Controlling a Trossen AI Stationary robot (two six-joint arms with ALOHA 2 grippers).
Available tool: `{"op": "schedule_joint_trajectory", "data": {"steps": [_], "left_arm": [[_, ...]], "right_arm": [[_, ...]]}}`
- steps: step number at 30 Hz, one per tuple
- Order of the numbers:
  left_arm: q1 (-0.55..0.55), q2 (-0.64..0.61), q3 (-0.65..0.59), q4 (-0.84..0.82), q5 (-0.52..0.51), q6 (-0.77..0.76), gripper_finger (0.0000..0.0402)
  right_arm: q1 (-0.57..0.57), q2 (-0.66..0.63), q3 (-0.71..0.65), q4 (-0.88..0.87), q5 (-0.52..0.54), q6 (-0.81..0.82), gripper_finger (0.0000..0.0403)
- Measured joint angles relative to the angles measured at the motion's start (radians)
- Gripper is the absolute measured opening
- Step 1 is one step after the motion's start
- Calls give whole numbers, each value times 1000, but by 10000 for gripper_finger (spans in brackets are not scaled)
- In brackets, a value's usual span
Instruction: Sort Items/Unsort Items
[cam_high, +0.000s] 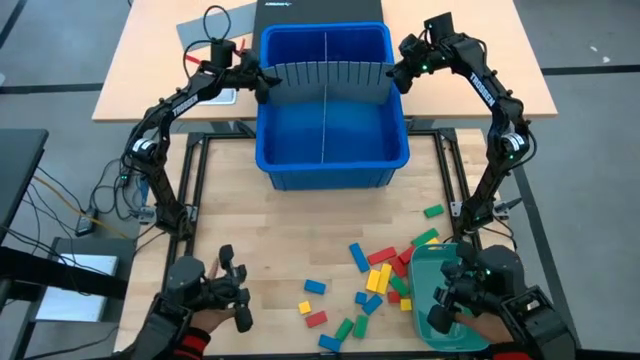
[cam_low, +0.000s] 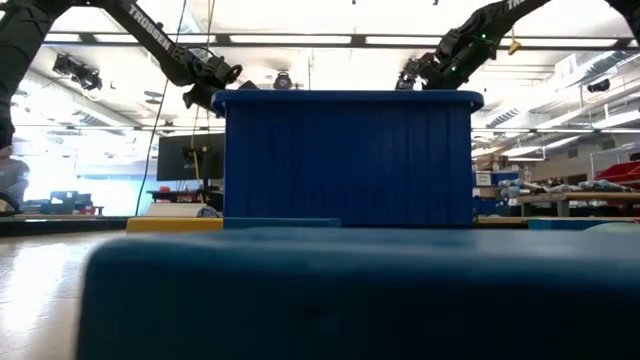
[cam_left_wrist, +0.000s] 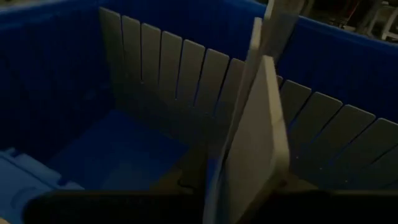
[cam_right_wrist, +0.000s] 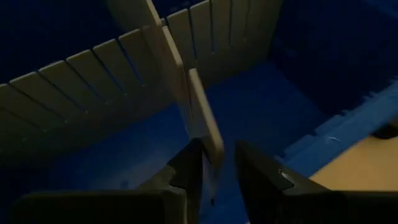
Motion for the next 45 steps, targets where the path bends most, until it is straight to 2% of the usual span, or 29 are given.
{"op": "schedule_joint_trajectory", "data": {"steps": [7,22,32,36,45], "left_arm": [[0,0,13,-10,-2,2,108],[6,-14,18,-62,0,8,117],[6,-81,17,-102,-96,9,118],[6,-119,17,-150,-149,61,118],[9,-212,17,-201,-200,87,118]], "right_arm": [[0,-40,0,12,-2,33,125],[3,-87,1,29,-14,53,122],[3,-86,1,68,-18,93,118],[4,-85,1,68,-18,119,118],[5,-85,1,76,-19,142,120]]}}
